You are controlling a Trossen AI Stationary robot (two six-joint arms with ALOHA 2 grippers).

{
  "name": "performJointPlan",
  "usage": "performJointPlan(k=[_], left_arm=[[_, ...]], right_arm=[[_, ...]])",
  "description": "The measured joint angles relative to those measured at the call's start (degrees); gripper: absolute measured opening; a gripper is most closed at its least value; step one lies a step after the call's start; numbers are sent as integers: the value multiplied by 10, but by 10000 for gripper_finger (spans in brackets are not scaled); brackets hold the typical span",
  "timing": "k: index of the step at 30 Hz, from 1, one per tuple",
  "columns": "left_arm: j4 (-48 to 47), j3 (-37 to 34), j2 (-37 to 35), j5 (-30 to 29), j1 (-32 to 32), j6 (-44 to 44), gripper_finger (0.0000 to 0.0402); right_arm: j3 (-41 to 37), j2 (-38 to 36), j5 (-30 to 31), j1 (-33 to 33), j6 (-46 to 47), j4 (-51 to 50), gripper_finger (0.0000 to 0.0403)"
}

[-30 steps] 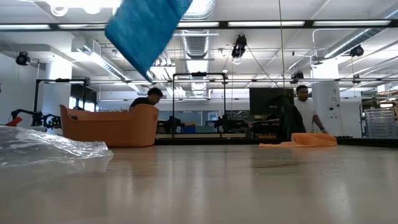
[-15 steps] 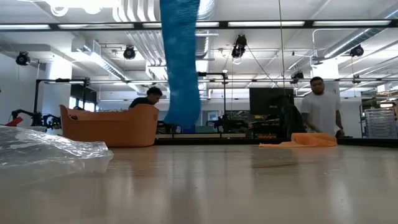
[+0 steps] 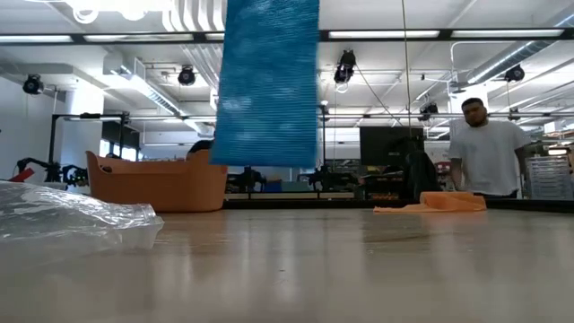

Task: Roll bandage
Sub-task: Roll the blue bandage

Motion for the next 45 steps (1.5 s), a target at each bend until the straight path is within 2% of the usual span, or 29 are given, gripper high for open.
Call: performJointPlan(k=[6,12,17,23,33,36,39,41,45], left_arm=[[56,0,0,8,7,26,344],[79,4,-3,66,3,34,365],[102,4,-8,24,1,42,359],[135,3,27,52,1,33,342],[165,3,53,38,20,-62,312],[164,3,52,36,30,-95,284],[163,3,52,36,34,-109,235],[161,3,51,37,35,-113,190],[150,3,51,38,35,-122,71]], right_arm=[[0,1,5,-8,-12,0,3],[0,1,6,-20,-31,-16,3],[0,2,7,-23,-34,-16,3],[-1,6,55,-24,-39,-22,3],[-1,6,67,-25,-93,-37,3],[-2,10,65,-25,-93,-47,3],[-2,9,66,-25,-95,-49,3],[-2,9,66,-25,-96,-47,3],[-3,9,69,-26,-100,-47,3]])
